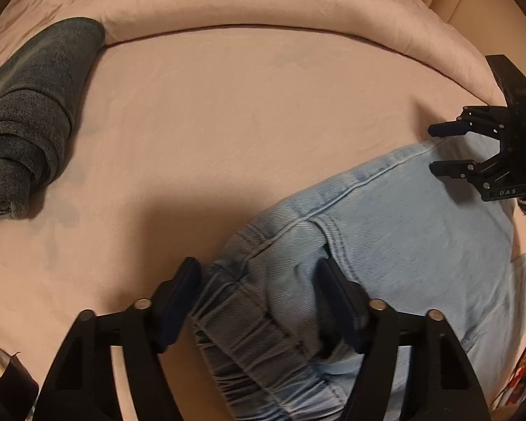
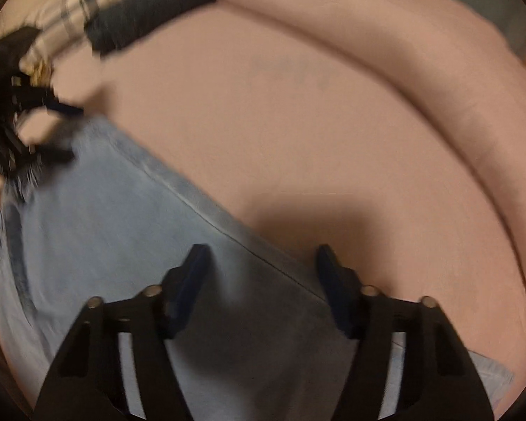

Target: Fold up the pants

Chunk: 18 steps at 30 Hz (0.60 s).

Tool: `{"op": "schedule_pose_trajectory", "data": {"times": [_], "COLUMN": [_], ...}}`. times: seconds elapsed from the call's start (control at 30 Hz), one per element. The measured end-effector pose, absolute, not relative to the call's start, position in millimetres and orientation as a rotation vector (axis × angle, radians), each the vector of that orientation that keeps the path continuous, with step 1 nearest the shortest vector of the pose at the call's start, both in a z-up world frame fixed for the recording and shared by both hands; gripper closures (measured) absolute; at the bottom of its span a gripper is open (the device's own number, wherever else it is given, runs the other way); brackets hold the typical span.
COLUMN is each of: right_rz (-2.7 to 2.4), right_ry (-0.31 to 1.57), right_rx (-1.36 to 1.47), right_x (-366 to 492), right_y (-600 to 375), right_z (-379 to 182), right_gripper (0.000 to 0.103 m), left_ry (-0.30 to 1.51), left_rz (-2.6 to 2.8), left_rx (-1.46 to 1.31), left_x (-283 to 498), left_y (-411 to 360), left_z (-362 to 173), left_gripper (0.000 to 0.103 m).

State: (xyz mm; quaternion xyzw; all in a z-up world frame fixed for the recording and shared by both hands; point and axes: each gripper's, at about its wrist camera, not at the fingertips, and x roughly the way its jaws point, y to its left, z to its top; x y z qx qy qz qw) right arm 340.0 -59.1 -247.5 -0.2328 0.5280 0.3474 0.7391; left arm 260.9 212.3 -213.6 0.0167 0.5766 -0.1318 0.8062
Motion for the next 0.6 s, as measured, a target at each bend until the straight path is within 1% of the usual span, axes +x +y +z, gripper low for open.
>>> {"op": "schedule_pose_trajectory", "data": {"times": [0.03, 0.07, 0.1, 0.13, 0.17, 0.2, 0.23, 0.27, 0.37, 0.4, 0.47, 0.53, 0.6], "right_rz": [0.771, 0.779, 0.788, 0.788, 0.777, 0.767, 0.752, 0.743, 0.719, 0.710, 0.699, 0.674, 0.655], "right_ry": [1.154, 1.161, 1.156, 1.131, 1.097, 1.075, 1.054, 1.045, 0.994, 0.987, 1.025, 1.052, 1.033], "right_rx": [-0.521, -0.515, -0.532, -0.573, -0.635, -0.683, -0.723, -0.732, -0.693, -0.674, -0.655, -0.739, -0.745], "right_x": [340, 339, 335, 328, 319, 312, 306, 305, 311, 314, 321, 320, 320], "right_y": [-60, -59, -57, -54, -50, -49, -48, -50, -56, -58, -60, -51, -52], "right_z": [-248, -246, -243, -240, -238, -237, -234, -232, -209, -205, -212, -235, -230], "right_gripper": [0.045, 0.056, 0.072, 0.083, 0.092, 0.094, 0.095, 0.096, 0.096, 0.096, 0.095, 0.089, 0.085], "left_ry": [1.228, 1.223, 1.217, 1.208, 1.193, 1.179, 1.165, 1.144, 1.117, 1.127, 1.163, 1.162, 1.141], "left_rz": [-0.280, -0.278, -0.276, -0.274, -0.276, -0.272, -0.265, -0.257, -0.249, -0.247, -0.207, -0.186, -0.183], "left_rx": [0.038, 0.038, 0.034, 0.037, 0.047, 0.062, 0.072, 0.073, 0.025, 0.010, 0.036, 0.047, 0.038], "left_x": [261, 260, 258, 256, 253, 251, 250, 248, 253, 255, 259, 266, 264], "left_y": [212, 214, 214, 213, 211, 211, 209, 211, 223, 225, 224, 214, 215], "left_z": [-213, -212, -210, -209, -205, -201, -198, -193, -189, -194, -209, -211, -200], "left_gripper": [0.042, 0.045, 0.049, 0.056, 0.063, 0.064, 0.069, 0.079, 0.080, 0.080, 0.073, 0.072, 0.063]}}
